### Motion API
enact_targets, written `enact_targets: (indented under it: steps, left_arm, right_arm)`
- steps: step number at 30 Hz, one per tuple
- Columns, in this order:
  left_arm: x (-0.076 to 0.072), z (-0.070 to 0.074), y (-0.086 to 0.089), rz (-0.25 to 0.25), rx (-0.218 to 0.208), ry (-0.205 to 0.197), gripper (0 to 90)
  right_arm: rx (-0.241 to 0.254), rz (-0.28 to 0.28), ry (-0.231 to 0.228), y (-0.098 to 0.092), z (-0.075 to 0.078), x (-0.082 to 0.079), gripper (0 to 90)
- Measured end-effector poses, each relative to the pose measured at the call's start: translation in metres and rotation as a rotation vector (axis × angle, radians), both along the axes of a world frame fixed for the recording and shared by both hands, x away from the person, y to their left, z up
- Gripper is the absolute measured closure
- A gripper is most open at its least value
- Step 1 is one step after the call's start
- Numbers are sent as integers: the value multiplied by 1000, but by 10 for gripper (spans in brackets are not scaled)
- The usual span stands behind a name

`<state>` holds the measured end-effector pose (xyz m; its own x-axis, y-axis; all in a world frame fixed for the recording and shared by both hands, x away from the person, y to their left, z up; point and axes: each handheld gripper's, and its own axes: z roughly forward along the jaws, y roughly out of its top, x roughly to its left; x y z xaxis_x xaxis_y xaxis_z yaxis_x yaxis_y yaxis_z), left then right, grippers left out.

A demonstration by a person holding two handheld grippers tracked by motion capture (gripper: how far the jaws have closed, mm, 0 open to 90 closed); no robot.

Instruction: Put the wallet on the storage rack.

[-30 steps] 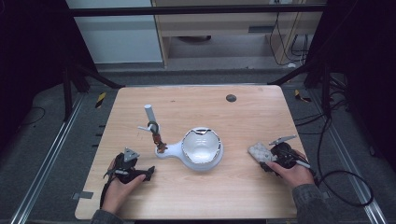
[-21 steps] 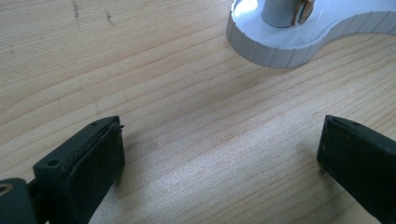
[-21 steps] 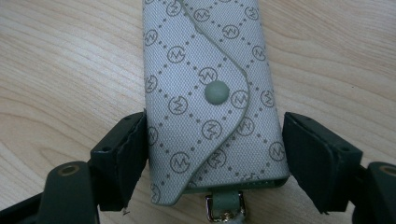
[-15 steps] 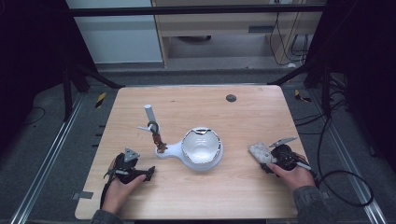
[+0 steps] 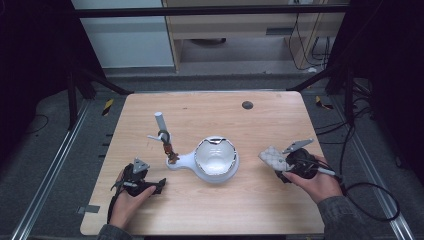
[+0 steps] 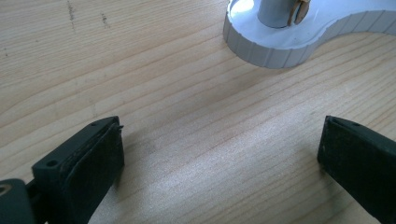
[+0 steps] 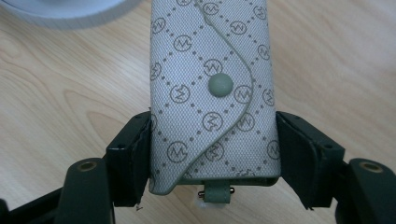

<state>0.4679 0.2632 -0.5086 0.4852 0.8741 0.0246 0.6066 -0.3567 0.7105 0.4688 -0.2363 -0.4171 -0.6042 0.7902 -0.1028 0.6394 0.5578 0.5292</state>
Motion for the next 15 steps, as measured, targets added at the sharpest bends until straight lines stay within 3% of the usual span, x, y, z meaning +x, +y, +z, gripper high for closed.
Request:
enact_targets:
  steps: [9,15]
  left_arm:
    - [7,0,4,5,-2,-6,14]
    - [13,0,2,1,-4,-6,10]
  right_arm:
    - [-48,67,-27,25,38,-1,319]
    - [-77,103,-31,42,55,-3,320]
